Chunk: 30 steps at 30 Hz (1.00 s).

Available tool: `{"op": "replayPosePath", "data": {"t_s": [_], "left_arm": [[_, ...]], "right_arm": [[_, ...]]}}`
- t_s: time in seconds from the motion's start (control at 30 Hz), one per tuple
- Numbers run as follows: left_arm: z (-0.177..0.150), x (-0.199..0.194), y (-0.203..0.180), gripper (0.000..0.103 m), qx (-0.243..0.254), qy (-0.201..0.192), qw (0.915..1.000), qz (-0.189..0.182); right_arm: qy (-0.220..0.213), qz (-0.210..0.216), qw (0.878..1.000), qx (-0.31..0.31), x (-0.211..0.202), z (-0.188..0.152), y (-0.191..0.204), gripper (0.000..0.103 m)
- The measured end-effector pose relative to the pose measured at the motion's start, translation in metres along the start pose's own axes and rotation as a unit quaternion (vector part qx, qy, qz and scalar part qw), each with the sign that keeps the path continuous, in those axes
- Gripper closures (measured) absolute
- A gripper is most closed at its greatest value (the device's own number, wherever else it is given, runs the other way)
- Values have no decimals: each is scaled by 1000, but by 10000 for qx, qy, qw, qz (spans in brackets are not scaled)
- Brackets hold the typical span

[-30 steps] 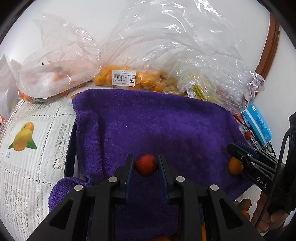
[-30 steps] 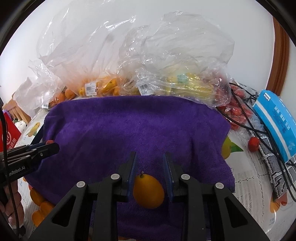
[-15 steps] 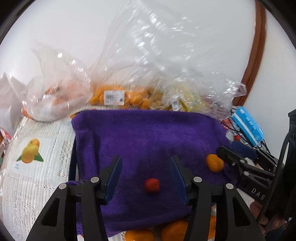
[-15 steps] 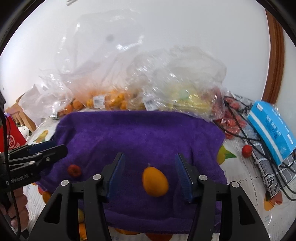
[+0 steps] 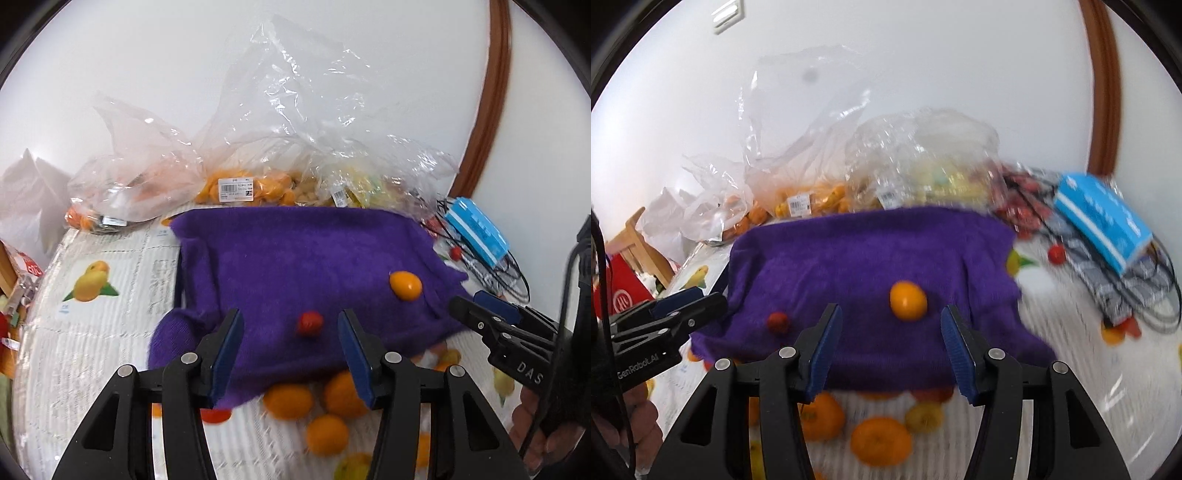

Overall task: Organize fruits
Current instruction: 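Open right tool to drop the mandarin on the towel while left tool releases the tomato, then withdraw both tools back from the purple towel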

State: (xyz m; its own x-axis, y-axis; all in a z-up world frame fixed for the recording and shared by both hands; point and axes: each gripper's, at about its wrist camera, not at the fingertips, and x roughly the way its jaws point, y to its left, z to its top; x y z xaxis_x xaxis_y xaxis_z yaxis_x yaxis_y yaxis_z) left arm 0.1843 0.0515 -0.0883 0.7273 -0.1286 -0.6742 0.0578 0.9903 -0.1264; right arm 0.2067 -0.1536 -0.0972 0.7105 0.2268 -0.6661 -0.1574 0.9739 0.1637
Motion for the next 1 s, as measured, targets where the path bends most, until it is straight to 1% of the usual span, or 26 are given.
{"op": "replayPosePath", "data": {"t_s": [0.13,0.23,0.3,0.4,0.6,0.73,0.87,1.0], "left_arm": [[-13,-14,5,53,124,101,9998,-110],[-23,-20,11,53,133,171,9995,-214],[-28,-25,15,53,137,201,9994,-232],[-32,-30,22,53,156,207,9993,-286],[-29,-38,29,52,176,255,9985,-461],[-28,-37,33,52,146,404,9977,-531],[-32,-36,40,52,48,438,9976,-531],[-36,-35,48,52,-68,463,9980,-433]], "right_arm": [[302,-135,9993,170,-8,-20,-2,49],[428,-72,9985,331,-15,-33,0,49],[407,-70,9984,388,-22,-42,3,49],[243,-292,9988,297,-34,-50,14,49],[77,-547,9983,190,-50,-54,33,50],[113,-695,9974,147,-55,-55,41,50],[225,-746,9968,185,-56,-60,43,50],[266,-807,9963,89,-56,-68,47,50]]}}
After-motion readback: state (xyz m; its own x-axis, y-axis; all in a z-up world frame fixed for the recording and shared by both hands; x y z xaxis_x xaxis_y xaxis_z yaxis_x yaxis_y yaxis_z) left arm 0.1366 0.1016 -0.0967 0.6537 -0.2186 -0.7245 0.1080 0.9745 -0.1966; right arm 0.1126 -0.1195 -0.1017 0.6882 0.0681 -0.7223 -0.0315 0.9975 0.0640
